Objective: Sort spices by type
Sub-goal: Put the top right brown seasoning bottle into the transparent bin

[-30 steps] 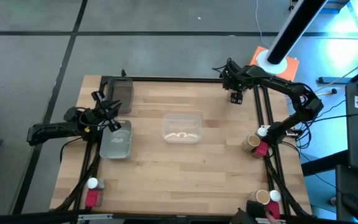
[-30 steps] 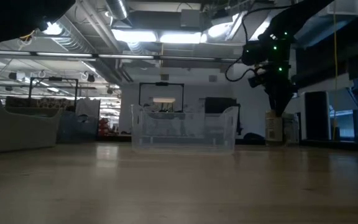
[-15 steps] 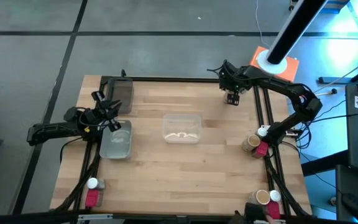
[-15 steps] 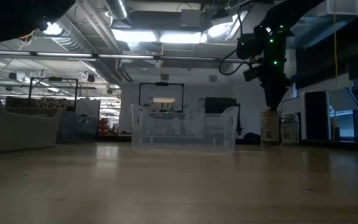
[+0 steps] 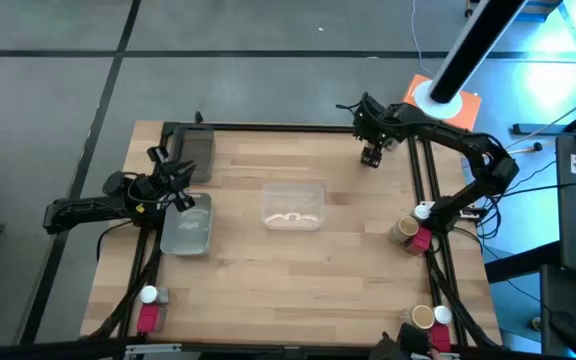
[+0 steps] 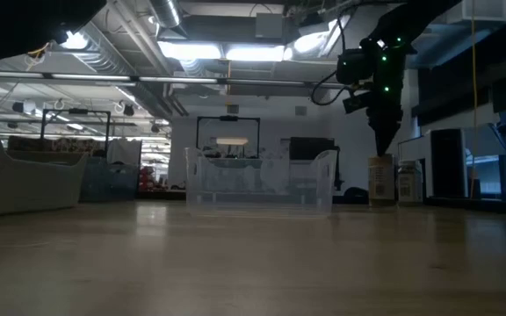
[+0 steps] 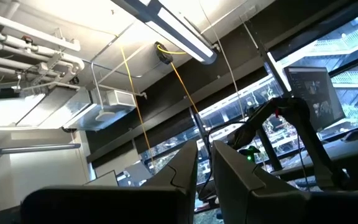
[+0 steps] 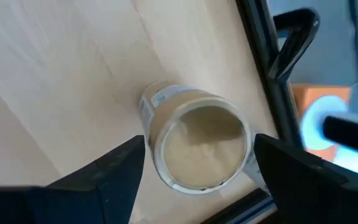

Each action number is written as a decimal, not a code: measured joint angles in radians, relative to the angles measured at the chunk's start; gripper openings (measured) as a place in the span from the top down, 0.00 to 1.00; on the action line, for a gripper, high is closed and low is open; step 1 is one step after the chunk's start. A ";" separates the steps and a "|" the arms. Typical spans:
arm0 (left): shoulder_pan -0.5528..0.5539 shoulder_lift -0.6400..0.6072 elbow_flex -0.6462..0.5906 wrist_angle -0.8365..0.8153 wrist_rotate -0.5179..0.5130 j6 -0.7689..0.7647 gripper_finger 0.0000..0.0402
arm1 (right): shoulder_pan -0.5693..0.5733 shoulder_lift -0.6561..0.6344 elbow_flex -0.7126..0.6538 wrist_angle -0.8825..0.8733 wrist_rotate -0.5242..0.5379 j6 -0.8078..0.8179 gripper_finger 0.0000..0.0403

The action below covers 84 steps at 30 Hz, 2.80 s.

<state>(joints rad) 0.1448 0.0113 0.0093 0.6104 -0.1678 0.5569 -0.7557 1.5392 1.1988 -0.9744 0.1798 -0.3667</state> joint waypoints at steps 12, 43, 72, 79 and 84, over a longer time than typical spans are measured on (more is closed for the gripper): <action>0.000 0.000 0.000 0.000 0.000 -0.002 0.90 | -0.085 0.013 0.000 0.033 -0.091 0.004 0.25; 0.000 0.000 0.000 0.001 0.000 0.000 0.90 | -0.014 0.066 -0.002 -0.002 -0.116 0.090 0.25; 0.000 0.000 0.000 0.009 0.000 -0.029 0.90 | 0.009 0.043 -0.323 0.286 0.017 0.650 0.25; 0.000 0.000 0.000 0.008 0.000 -0.033 0.90 | 0.009 0.045 -0.346 0.311 0.035 0.651 0.25; 0.000 0.000 0.000 0.008 0.000 -0.033 0.90 | 0.009 0.047 -0.348 0.334 0.033 0.642 0.25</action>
<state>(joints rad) 0.1444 0.0109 0.0093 0.6182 -0.1677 0.5236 -0.7464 1.5860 0.8509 -0.6407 0.2131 0.2756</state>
